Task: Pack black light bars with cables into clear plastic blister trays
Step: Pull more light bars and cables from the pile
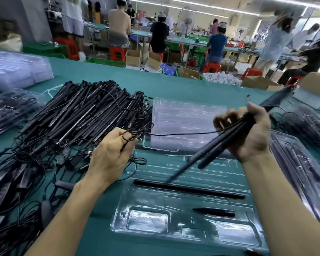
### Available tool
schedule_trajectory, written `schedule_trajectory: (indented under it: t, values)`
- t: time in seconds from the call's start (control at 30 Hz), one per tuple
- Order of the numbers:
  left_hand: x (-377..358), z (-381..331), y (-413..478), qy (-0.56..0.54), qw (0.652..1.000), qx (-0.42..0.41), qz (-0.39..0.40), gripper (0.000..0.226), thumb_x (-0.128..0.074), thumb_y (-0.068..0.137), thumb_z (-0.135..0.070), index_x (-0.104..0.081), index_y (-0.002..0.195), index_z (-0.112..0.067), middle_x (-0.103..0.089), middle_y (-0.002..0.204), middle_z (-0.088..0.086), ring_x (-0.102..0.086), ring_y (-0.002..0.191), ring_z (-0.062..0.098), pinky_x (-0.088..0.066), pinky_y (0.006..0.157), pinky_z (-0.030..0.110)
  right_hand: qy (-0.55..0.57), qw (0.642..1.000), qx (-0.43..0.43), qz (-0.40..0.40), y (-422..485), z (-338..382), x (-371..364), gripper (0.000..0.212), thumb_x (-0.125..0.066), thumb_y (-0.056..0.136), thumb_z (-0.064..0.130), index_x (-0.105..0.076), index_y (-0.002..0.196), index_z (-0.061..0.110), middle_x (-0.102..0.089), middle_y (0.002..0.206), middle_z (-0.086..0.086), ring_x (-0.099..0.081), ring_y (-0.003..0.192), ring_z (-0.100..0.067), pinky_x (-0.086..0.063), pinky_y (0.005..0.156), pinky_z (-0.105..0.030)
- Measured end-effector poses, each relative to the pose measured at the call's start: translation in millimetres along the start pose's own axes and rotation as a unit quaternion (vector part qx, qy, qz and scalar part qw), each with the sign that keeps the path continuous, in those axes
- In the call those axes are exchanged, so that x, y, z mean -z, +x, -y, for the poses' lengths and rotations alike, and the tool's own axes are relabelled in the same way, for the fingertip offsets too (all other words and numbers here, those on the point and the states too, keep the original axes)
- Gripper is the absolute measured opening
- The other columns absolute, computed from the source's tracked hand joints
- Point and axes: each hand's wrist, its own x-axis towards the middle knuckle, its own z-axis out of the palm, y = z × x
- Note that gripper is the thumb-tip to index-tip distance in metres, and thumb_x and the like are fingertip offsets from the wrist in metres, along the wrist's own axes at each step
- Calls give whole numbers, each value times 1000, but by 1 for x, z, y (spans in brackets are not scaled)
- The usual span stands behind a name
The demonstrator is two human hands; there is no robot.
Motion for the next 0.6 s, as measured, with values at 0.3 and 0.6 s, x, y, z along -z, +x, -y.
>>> schedule_trajectory:
  t: [0.3, 0.6]
  values:
    - [2, -8, -2, -261, 959, 110, 13, 28, -65, 81, -55, -71, 94, -32, -71, 84, 1, -65, 70, 19, -56, 65, 34, -329, 909, -242, 86, -19, -63, -28, 32, -63, 88, 9, -59, 119, 19, -60, 115, -9, -33, 39, -1, -25, 32, -12]
    - [2, -9, 0, -416, 890, 183, -35, 36, -45, 96, -44, -63, 90, -14, -47, 49, -6, -41, 43, 6, -35, 42, 17, -361, 880, -281, 129, -32, -131, -50, 40, -62, 90, 2, -53, 125, 19, -61, 102, -1, -38, 43, -5, -29, 34, -14]
